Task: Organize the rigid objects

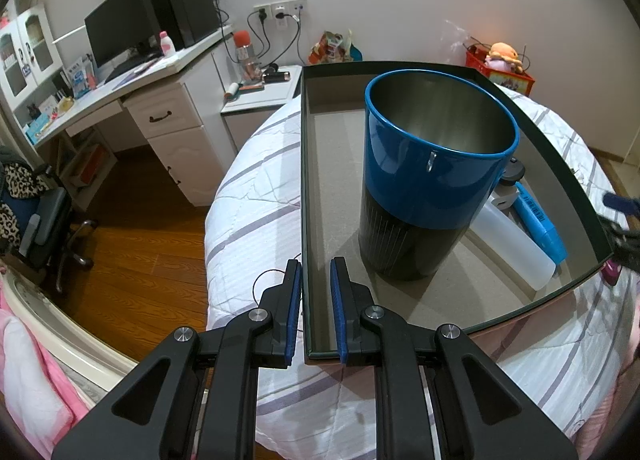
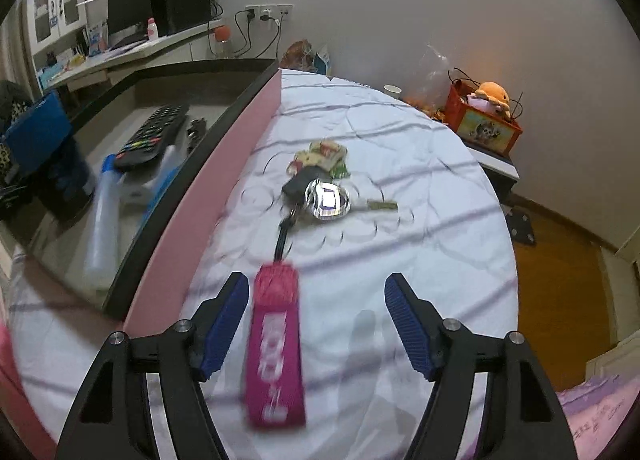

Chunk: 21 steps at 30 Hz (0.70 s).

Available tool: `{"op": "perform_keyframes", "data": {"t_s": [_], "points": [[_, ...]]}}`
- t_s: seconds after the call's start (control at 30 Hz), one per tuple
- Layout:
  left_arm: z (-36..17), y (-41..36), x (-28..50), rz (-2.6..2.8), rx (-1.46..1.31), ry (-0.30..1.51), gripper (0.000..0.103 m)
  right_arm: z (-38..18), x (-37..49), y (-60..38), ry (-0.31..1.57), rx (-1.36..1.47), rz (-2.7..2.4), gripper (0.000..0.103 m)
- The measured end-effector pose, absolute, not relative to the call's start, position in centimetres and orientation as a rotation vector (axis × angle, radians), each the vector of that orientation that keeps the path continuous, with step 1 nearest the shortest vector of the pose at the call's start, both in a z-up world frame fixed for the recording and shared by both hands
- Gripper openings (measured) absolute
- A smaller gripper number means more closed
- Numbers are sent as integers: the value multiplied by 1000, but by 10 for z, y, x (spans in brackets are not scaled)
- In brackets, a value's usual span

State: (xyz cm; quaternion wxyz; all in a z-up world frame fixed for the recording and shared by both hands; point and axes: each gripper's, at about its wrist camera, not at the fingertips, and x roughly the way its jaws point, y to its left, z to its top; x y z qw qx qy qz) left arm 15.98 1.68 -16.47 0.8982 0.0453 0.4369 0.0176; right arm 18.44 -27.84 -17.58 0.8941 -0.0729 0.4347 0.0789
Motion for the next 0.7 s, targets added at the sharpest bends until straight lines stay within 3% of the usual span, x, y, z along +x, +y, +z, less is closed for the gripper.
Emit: {"op": "perform_keyframes", "data": {"t_s": [0.33, 0.43, 0.7], "points": [[-165, 17, 160, 37, 96, 904, 13, -186, 224, -279, 915, -143, 173, 73], [-165, 17, 160, 38, 96, 904, 13, -194, 229, -282, 932, -115, 162, 79], [-164, 18, 161, 44, 96, 901, 13, -197, 230, -285, 930, -64, 148, 81]]}}
